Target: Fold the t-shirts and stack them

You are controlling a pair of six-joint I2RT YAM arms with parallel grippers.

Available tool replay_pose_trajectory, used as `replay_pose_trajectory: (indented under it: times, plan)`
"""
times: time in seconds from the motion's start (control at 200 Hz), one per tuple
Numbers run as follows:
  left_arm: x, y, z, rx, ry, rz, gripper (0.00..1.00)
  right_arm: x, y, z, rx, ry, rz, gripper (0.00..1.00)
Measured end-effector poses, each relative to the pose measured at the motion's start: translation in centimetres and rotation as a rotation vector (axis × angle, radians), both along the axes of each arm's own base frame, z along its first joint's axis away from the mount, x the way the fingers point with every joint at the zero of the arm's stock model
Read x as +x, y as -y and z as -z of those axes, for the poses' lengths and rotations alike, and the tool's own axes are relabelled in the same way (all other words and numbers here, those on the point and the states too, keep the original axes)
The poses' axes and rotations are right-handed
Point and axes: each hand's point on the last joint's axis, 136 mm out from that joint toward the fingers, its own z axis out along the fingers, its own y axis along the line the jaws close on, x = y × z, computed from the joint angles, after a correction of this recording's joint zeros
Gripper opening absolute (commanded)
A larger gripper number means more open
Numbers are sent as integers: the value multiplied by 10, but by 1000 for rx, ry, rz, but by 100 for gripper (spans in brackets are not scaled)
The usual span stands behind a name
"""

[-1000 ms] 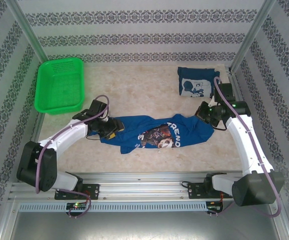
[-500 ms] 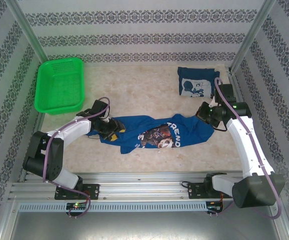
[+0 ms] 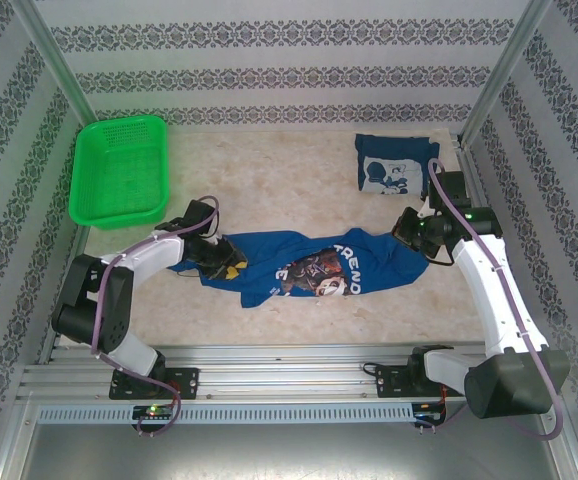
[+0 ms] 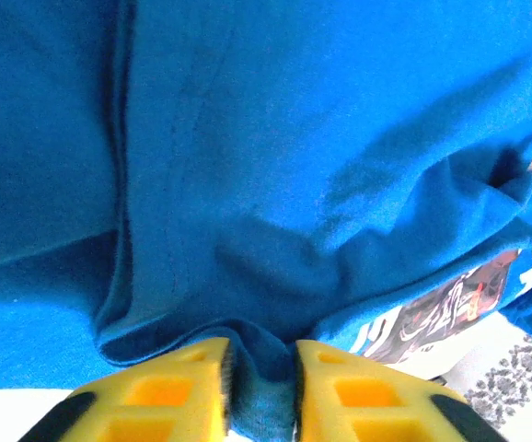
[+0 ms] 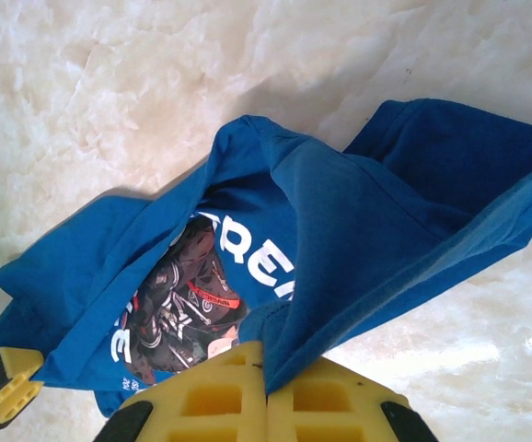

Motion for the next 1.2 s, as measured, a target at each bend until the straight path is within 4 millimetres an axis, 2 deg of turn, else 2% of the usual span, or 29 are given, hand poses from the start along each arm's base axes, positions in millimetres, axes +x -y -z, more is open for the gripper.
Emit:
replay_pose_trajectory:
  times: [0.075, 0.18, 0.255, 0.34, 0.435, 0.53, 0.679, 0.789, 0.884, 1.034, 1.199]
  plan:
    - [-1, 2, -2, -17, -2, 8, 0, 0, 0, 0, -1, 2, 0, 0]
    - [-2, 5, -9, -43, 7, 13, 0, 0, 0, -1, -1, 5, 1, 0]
    - [0, 4, -24, -39, 36, 28, 0, 0, 0, -2, -1, 6, 1, 0]
    - [19, 4, -63, -10, 128, 61, 0, 1, 0, -7, 2, 33, 0, 0]
    - [57, -2, -130, 44, 331, 91, 0, 7, -3, -28, 17, 104, -6, 0]
    - [84, -24, -194, 128, 512, 85, 0, 19, -7, -72, 42, 230, -23, 0]
    - [107, -76, -278, 290, 714, 33, 0, 36, -9, -172, 78, 500, -39, 0]
    - [123, -105, -336, 391, 845, -5, 0, 42, 8, -239, 92, 678, -1, 0]
    - [140, -122, -383, 447, 964, -40, 0, 52, 23, -282, 103, 777, 37, 0]
    - [158, -135, -438, 498, 1124, -88, 0, 76, 27, -333, 144, 889, 30, 0]
    - [157, -150, -468, 517, 1214, -145, 0, 86, 24, -381, 191, 995, 9, 0]
